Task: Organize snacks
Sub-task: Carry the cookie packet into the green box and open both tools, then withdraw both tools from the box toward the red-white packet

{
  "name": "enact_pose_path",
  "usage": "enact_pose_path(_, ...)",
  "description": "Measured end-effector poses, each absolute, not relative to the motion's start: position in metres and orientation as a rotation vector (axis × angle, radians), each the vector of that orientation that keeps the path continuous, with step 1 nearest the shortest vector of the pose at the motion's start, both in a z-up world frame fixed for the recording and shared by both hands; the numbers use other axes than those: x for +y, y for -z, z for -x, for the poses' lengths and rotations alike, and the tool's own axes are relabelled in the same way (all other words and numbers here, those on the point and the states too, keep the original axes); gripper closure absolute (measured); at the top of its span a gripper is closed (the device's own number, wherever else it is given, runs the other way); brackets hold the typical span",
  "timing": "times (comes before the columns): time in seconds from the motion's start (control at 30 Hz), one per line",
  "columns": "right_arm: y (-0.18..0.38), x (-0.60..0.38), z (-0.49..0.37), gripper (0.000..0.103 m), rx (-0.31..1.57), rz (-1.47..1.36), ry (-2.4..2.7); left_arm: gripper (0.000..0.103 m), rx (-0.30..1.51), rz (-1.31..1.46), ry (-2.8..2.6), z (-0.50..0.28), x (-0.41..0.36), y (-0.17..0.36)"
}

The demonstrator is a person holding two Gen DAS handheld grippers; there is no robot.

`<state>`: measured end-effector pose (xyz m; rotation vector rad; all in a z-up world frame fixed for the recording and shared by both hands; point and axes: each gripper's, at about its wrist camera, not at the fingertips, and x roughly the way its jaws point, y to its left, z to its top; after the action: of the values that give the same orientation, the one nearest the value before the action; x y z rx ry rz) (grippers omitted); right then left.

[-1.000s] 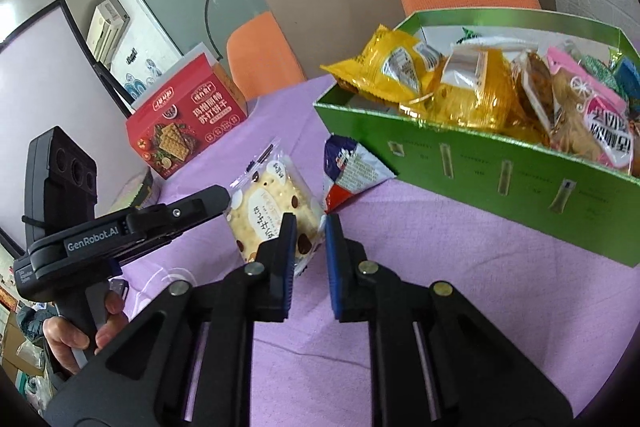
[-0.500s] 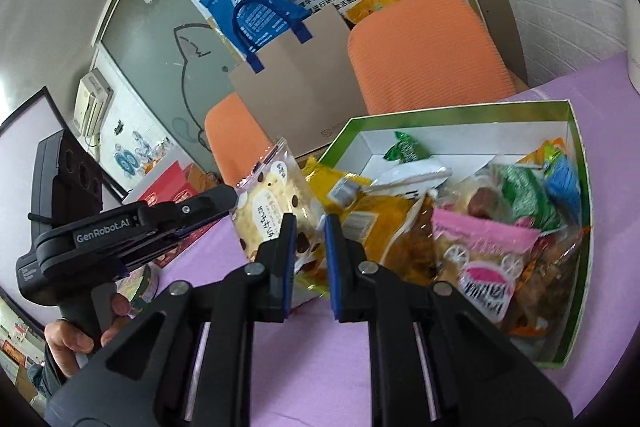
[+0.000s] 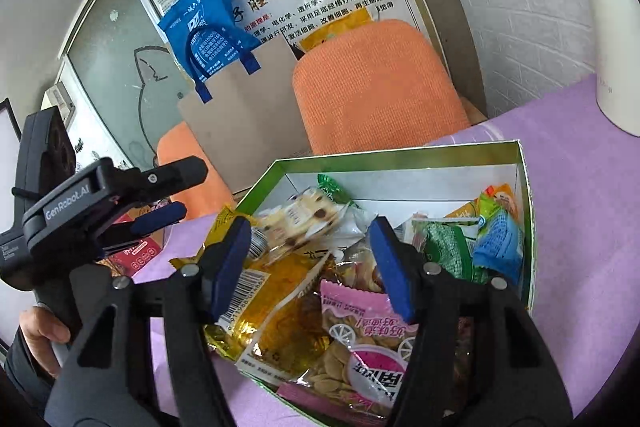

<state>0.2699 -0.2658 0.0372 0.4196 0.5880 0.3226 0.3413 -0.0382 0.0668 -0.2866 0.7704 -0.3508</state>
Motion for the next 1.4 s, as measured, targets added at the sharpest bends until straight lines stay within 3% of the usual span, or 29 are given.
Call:
enact_pose_path(0.1, -0.036, -0.264, -0.27, 0.032, 0.6, -0.42, -0.319, 0.01, 0.776, 0.262, 0.325, -0.333, -0.031, -0.069)
enact_pose_path(0.17, -0.035, -0.262, -0.268, 0.021, 0.599, -0.407, -0.301, 0.01, 0.772, 0.248, 0.309, -0.323, -0.025, -0.073)
enact_pose_path(0.4, -0.05, -0.247, -0.246, 0.001, 0.546, -0.362, -0.334, 0.01, 0.745, 0.223, 0.282, -0.273, 0.008, -0.086)
enact_pose_path(0.6, -0.052, -0.221, -0.209, 0.001, 0.509, -0.306, -0.399, 0.009, 0.696, 0.214, 0.234, -0.221, 0.039, -0.095)
enact_pose_path(1.03, -0.022, -0.166, -0.161, 0.001, 0.726, -0.177, -0.432, 0.009, 0.748, 0.126, 0.179, -0.156, 0.063, -0.047)
enact_pose_path(1.4, -0.017, -0.196, -0.148, 0.001, 0.765, -0.189, -0.306, 0.009, 0.771, 0.088, 0.212, -0.185, 0.042, -0.016)
